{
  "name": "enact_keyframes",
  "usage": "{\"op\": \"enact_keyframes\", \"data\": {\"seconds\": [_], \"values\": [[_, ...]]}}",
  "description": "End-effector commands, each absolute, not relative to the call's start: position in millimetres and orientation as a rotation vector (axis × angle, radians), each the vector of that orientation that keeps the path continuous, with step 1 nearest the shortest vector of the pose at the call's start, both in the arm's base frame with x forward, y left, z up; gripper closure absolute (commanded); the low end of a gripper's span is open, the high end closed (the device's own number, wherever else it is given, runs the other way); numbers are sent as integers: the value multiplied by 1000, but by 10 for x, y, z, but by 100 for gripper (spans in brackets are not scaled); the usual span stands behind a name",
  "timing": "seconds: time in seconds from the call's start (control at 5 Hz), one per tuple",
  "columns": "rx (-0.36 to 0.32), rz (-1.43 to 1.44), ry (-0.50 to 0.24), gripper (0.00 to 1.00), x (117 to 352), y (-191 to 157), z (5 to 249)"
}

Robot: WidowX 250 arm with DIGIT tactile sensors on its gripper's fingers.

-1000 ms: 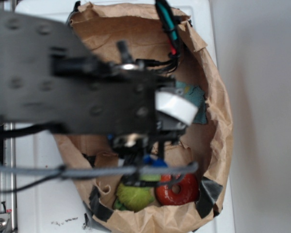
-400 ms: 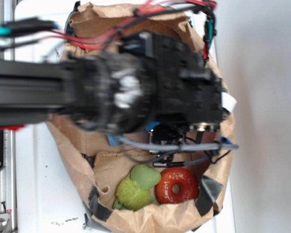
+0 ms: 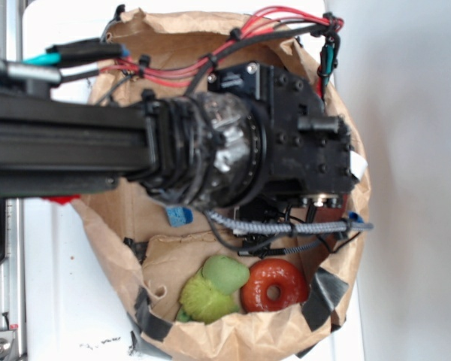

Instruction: Grab the blue cloth.

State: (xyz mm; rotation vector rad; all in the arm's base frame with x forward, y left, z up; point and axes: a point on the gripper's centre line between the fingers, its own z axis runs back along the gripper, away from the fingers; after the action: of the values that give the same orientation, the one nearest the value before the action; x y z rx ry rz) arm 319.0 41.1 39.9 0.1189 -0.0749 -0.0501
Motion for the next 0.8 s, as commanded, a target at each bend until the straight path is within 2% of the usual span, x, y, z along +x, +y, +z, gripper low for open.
{"op": "enact_keyframes", "data": {"seconds": [0.0,0.2,0.6], "values": [[117,-60,-173,100,3146,371,845],[75,-42,-227,100,3023,379,1151],[-71,12,-287,100,2909,438,1777]]}}
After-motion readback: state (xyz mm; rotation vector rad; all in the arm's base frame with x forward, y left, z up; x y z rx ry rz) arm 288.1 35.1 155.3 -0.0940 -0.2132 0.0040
